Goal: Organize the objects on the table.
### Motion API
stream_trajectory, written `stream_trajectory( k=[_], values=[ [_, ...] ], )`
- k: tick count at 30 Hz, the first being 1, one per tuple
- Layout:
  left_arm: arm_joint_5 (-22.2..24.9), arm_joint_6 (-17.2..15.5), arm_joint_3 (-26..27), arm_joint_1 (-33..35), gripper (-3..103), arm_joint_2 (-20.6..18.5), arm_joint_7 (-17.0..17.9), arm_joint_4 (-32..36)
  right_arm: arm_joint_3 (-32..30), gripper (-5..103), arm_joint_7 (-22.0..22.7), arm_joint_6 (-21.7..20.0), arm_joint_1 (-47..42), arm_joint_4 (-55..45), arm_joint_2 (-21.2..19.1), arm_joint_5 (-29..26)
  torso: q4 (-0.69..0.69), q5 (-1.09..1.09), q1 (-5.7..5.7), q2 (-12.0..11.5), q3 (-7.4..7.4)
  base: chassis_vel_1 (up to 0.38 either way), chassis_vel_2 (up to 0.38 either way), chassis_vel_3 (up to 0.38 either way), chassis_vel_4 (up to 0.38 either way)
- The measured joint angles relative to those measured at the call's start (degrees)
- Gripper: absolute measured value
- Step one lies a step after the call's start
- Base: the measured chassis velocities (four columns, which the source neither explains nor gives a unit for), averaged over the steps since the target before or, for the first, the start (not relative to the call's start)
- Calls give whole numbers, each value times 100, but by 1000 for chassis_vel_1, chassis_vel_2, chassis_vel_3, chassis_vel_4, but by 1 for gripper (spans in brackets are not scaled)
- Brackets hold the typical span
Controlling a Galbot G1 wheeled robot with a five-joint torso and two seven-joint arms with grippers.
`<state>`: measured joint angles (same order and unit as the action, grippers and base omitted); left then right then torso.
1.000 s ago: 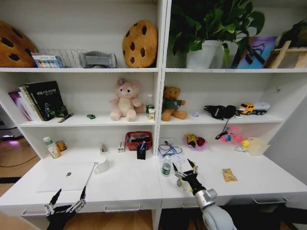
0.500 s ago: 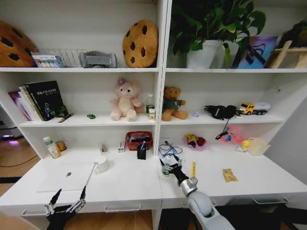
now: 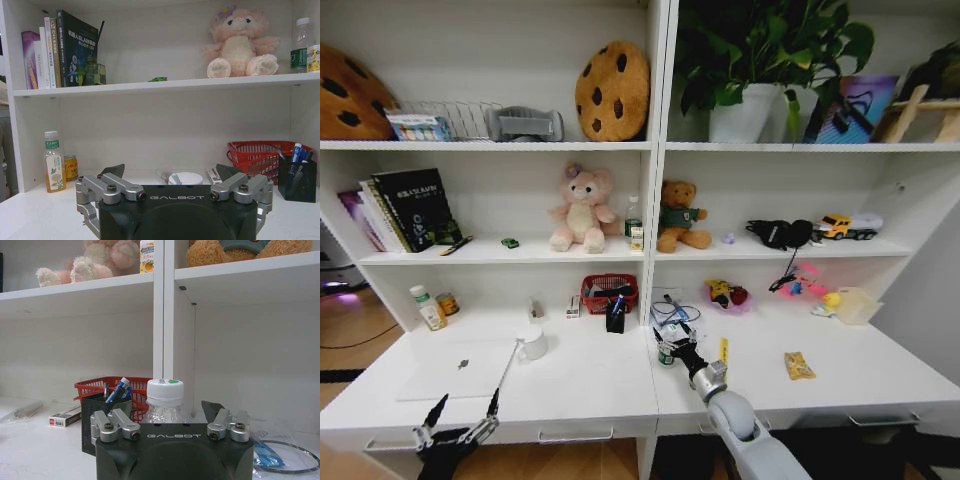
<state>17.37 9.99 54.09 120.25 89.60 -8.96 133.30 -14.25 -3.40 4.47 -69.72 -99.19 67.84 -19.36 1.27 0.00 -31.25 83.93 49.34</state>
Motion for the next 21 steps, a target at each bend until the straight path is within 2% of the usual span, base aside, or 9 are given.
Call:
stream_trajectory(
  k=[2,3,5,6,8,9,11,13,21],
  values=[
    [0,0,0,0,100,0,0,0,-12,69,-5,0,-40,-77,-19,-6,0,0,0,0,0,0,0,0,0],
    [0,0,0,0,100,0,0,0,-12,69,-5,0,-40,-77,-19,-6,0,0,0,0,0,0,0,0,0],
    [0,0,0,0,100,0,0,0,-54,58,-7,-12,-142,-183,-22,-15,0,0,0,0,0,0,0,0,0],
    [0,0,0,0,100,0,0,0,-54,58,-7,-12,-142,-183,-22,-15,0,0,0,0,0,0,0,0,0],
    [0,0,0,0,100,0,0,0,-135,47,-15,-29,-273,-300,-24,-38,0,0,0,0,0,0,0,0,0],
    [0,0,0,0,100,0,0,0,-135,47,-15,-29,-273,-300,-24,-38,0,0,0,0,0,0,0,0,0],
    [0,0,0,0,100,0,0,0,-209,37,-39,-35,-384,-362,-12,-63,0,-1,0,1,0,0,0,0,0],
    [0,0,0,0,100,0,0,0,-233,31,-52,-34,-422,-377,0,-64,0,0,0,1,0,0,0,0,0],
    [0,0,0,0,100,0,-1,0,-473,31,-66,-105,-815,-868,-62,-202,-2,2,0,1,0,0,0,0,0]
  ],
)
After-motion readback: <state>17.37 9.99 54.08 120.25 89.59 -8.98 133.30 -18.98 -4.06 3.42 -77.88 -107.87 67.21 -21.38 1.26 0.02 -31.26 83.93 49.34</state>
